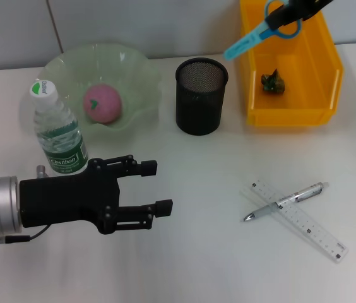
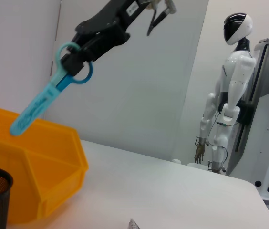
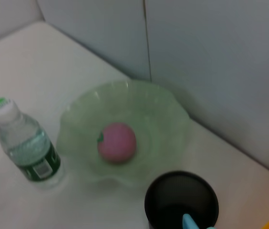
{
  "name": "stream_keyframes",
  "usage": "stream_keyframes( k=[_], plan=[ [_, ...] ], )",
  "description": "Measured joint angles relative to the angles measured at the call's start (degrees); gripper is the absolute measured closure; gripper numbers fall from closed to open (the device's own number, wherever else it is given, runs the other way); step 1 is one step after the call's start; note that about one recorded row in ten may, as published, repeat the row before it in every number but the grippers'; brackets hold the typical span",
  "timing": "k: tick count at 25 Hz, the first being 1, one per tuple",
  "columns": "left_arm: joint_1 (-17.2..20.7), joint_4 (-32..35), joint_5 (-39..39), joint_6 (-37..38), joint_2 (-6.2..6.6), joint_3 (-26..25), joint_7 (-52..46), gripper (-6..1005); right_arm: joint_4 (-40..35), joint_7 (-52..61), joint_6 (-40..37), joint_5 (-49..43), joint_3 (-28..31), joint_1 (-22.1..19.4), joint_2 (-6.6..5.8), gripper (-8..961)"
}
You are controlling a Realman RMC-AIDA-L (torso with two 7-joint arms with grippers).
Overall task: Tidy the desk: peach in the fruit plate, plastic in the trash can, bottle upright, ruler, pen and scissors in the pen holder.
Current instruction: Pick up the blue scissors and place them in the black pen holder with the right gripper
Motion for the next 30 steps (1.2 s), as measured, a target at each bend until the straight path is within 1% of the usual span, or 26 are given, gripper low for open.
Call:
stream_keyframes(
  k=[1,4,5,6,8,9,10,11,12,14,15,17,21,23,24,30],
  plan=[
    [0.0,0.0,0.0,0.0,0.0,0.0,0.0,213,0.0,0.0,0.0,0.0,0.0,0.0,0.0,872],
    [0.2,0.0,0.0,0.0,-0.29,-0.1,0.0,213,2.5,0.1,3.6,-0.7,-3.1,0.7,0.58,872],
    [0.2,0.0,0.0,0.0,-0.29,-0.1,0.0,213,2.5,0.1,3.6,-0.7,-3.1,0.7,0.58,872],
    [0.3,0.0,0.0,0.0,-0.32,-0.1,0.0,213,3.9,0.2,6.0,-0.8,-4.9,0.7,0.98,872],
    [0.5,0.0,0.1,0.0,-0.35,-0.1,0.0,213,4.6,0.2,6.9,-0.8,-5.8,0.7,1.13,872],
    [0.7,-0.1,0.1,0.0,-0.36,-0.2,0.0,213,6.4,0.3,9.7,-0.8,-7.8,1.0,1.66,871],
    [0.7,-0.1,0.1,0.0,-0.36,-0.2,0.0,213,6.4,0.3,9.7,-0.8,-7.8,1.0,1.66,871],
    [0.8,-0.1,0.1,0.0,-0.36,-0.2,0.0,213,8.1,0.4,12.0,-0.9,-9.6,1.3,2.12,871],
    [1.0,-0.1,0.1,0.0,-0.36,-0.2,0.0,213,8.1,0.4,12.0,-0.9,-9.6,1.3,2.12,871],
    [1.1,-0.1,0.1,0.0,-0.36,-0.2,0.0,213,10.9,0.5,15.3,-1.1,-11.8,2.3,2.77,871],
    [1.2,-0.2,0.1,0.0,-0.36,-0.2,0.0,214,10.9,0.5,15.3,-1.1,-11.8,2.3,2.77,871],
    [1.2,-0.4,0.1,0.0,-0.39,-0.2,0.0,214,13.8,0.6,18.1,-1.8,-13.2,3.4,3.43,871],
    [1.4,-0.8,0.1,-0.1,-0.43,-0.3,0.0,213,17.9,0.6,21.8,-3.2,-14.4,5.1,4.11,872],
    [1.5,-0.8,0.1,-0.1,-0.43,-0.3,0.0,213,18.7,0.6,22.6,-3.6,-14.6,5.4,4.26,872],
    [1.7,-0.8,0.1,-0.1,-0.44,-0.4,0.0,213,20.2,0.6,24.3,-4.4,-14.8,5.9,4.5,872],
    [2.0,-0.8,0.0,0.2,-0.44,-0.7,-0.1,214,21.8,0.7,26.0,-5.2,-14.8,6.5,5.15,869]
  ],
)
